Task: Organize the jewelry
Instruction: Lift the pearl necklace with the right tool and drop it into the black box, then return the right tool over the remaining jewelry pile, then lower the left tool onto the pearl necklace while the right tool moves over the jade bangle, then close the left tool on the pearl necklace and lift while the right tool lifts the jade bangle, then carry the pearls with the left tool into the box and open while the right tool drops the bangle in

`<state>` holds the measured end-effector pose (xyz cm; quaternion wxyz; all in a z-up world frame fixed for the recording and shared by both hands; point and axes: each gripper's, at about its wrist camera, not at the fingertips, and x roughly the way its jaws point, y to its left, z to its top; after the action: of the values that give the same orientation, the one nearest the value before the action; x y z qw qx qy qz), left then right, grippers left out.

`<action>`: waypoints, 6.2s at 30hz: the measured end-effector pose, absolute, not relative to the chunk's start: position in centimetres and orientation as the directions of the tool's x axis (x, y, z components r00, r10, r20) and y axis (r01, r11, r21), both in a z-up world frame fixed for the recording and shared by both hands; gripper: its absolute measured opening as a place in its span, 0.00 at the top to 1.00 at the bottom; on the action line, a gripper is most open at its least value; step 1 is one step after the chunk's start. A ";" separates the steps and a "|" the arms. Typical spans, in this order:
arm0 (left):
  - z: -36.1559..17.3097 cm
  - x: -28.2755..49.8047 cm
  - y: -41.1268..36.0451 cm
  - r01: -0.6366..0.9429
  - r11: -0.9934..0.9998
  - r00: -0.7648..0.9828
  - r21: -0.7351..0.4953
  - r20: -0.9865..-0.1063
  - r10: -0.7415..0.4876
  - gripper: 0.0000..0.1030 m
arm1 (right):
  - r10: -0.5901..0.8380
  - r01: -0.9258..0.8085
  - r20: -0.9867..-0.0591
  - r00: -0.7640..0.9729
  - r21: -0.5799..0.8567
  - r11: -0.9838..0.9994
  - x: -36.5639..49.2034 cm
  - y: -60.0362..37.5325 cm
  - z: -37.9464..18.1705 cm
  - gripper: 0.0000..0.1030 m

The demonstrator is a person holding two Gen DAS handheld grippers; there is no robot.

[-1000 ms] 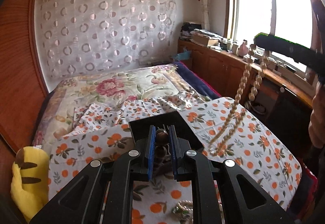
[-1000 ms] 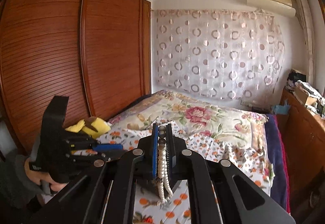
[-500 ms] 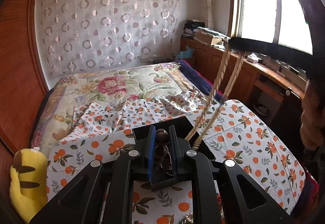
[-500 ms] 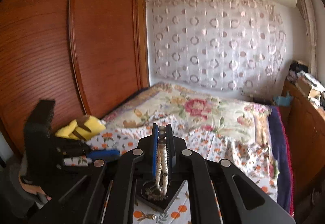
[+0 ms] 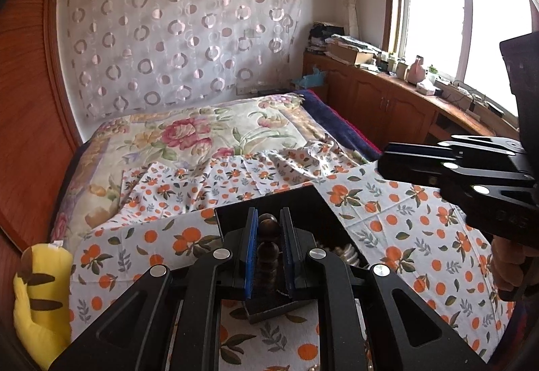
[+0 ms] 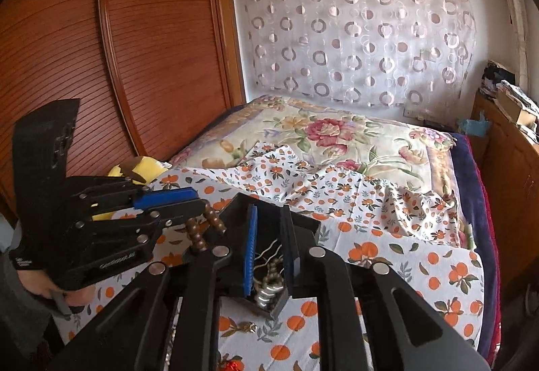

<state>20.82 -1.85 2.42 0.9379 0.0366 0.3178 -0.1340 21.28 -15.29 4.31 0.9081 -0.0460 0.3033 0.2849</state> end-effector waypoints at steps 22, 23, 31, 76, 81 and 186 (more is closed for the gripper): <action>0.1 16.3 -2.8 0.301 0.953 0.747 0.029 -0.628 -0.217 0.68 | 0.464 -0.597 -0.699 0.544 0.066 0.800 12.3 -19.4 -4.6 0.77; -0.4 15.6 -2.7 0.305 0.952 0.741 0.020 -0.634 -0.224 0.68 | 0.458 -0.599 -0.708 0.537 0.063 0.798 12.0 -19.3 -5.1 0.77; -4.0 11.6 -2.5 0.334 0.943 0.688 -0.009 -0.681 -0.250 0.67 | 0.423 -0.614 -0.780 0.461 0.063 0.787 10.9 -18.7 -8.9 0.77; -8.3 13.8 -6.3 0.490 0.871 0.489 0.025 -0.835 -0.251 0.78 | 0.261 -0.461 -0.747 0.611 -0.068 0.885 11.9 -21.4 -9.0 0.91; -8.4 13.6 -5.6 0.484 0.875 0.491 0.029 -0.836 -0.244 0.69 | 0.270 -0.448 -0.745 0.611 -0.044 0.893 12.1 -22.5 -8.9 0.91; 5.6 20.4 -1.3 0.278 0.960 0.764 0.040 -0.615 -0.196 0.96 | 0.393 -0.505 -0.670 0.629 0.032 0.862 23.2 -12.8 -3.9 0.89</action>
<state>20.42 -1.30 5.57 0.9369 0.0643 0.3196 -0.1263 23.17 -12.76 -3.86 0.8990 -0.0797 0.3506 0.2499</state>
